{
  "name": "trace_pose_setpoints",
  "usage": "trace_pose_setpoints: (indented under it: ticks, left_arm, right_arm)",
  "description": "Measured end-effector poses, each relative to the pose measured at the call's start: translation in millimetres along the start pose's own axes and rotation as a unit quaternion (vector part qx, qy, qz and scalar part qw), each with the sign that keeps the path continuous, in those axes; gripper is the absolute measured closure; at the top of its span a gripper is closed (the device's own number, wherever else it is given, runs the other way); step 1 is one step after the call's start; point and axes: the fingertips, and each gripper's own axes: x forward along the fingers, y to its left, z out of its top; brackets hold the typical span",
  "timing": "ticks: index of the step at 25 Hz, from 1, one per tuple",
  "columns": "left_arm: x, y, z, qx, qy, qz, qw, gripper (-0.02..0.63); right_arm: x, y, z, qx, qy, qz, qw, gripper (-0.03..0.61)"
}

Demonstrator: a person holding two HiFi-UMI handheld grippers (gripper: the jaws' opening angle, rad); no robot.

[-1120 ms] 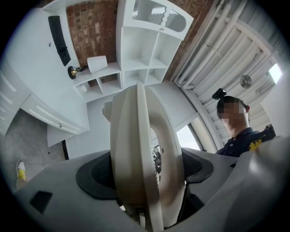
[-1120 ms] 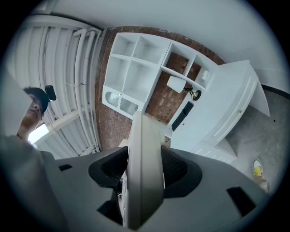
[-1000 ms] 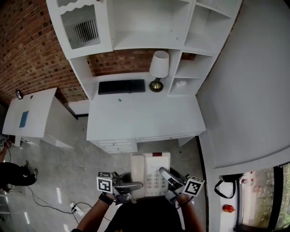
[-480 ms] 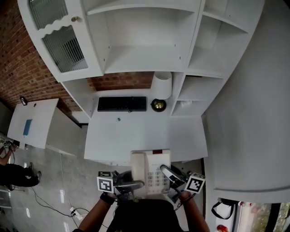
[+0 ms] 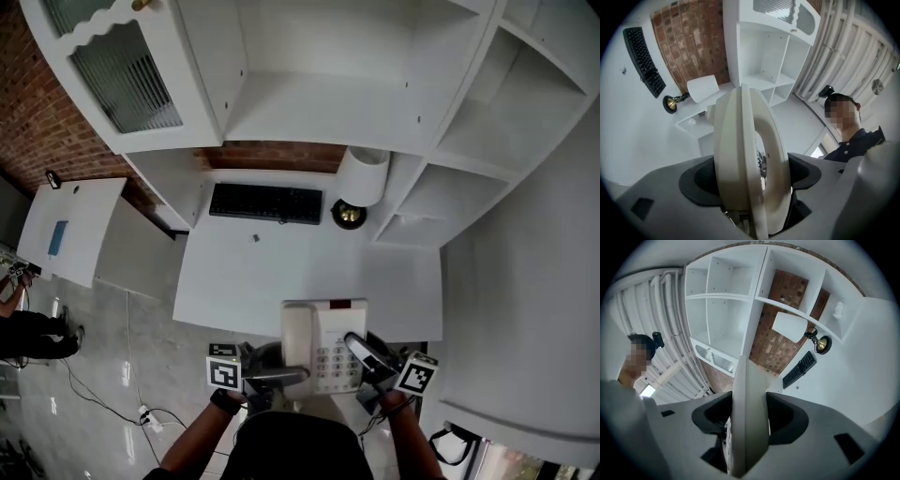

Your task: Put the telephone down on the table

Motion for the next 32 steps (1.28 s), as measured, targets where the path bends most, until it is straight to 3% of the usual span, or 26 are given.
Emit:
trace_pose_setpoints:
  ticks: [7, 13, 23, 32]
  left_arm:
    - [-20.7, 38.8, 31.5, 0.008, 0.002, -0.004, 1.0, 0.19]
    - [-38.8, 81.7, 38.5, 0.0, 0.015, 0.019, 0.9997, 0.189]
    - [-46.5, 142.0, 73.0, -0.007, 0.018, -0.003, 0.9998, 0.189]
    - [-50.6, 192.1, 74.5, -0.031, 0.04, 0.005, 0.9987, 0.184]
  right_arm:
    - [42.9, -29.0, 5.7, -0.017, 0.003, -0.014, 1.0, 0.362]
    - [73.9, -61.0, 0.2, -0.009, 0.01, -0.015, 1.0, 0.362]
    - [117.4, -106.6, 20.6, -0.02, -0.013, -0.017, 1.0, 0.362]
    - [134.1, -152.7, 17.2, 0.001, -0.023, -0.029, 0.999, 0.362]
